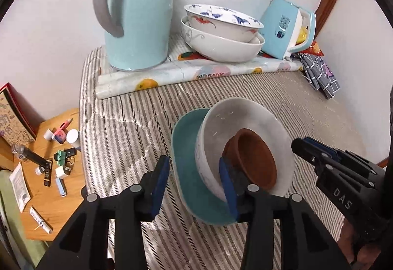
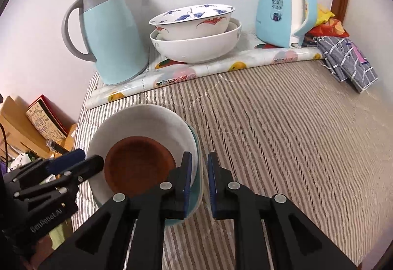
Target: Organize plates and bowls
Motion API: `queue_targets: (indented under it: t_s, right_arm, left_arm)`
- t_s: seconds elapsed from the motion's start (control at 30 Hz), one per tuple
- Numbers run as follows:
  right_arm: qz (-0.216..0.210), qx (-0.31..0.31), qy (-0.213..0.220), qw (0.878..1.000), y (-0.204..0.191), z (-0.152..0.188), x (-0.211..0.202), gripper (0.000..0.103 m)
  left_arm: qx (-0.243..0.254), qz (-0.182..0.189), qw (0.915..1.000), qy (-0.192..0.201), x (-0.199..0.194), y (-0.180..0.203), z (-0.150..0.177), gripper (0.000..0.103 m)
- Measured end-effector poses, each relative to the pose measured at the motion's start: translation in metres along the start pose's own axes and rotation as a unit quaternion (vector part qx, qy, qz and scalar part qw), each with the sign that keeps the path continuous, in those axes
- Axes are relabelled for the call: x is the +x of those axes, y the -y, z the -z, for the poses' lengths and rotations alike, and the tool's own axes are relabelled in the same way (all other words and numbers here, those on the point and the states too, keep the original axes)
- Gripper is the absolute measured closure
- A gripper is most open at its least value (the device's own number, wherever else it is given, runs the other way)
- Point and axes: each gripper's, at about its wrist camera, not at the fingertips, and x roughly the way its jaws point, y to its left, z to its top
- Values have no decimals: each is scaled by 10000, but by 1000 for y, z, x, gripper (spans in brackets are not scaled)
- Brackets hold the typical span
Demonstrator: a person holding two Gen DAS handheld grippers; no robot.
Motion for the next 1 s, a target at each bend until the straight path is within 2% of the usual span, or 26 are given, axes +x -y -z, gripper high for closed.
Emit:
queue_targets:
  t_s: [0.1,0.2,0.33,0.4,0.53,0.77,0.87,1.0]
  right_arm:
    - [84,48,125,9999,2,5,-15,68]
    - [187,82,264,9994,4,10,-34,62]
    - [272,223,460,9983,9,20,-64,54]
    - [330,265,567,9975,11,27,-80,45]
    - [553,355,741,9951,15,45,-113,43]
    - [711,569,996,9909,20,86,-165,41]
    - [853,685,1141,9874,22,107,-185,16]
    - [916,783,1260,9847,26,130,-205,12]
  left_arm:
    - [41,23,9999,93,-12,2,3,58]
    - [135,8,9996,229,-25,9,7,56]
    - [246,34,9988,415,-46,21,17,48]
    - [294,70,9982,522,-57,26,22,44]
    - [327,-12,9963,798,-87,35,37,41]
    - [408,54,9922,1172,-133,43,64,23]
    - [489,-44,9902,1305,-149,49,77,19]
    - [526,-44,9881,1445,-169,54,96,15]
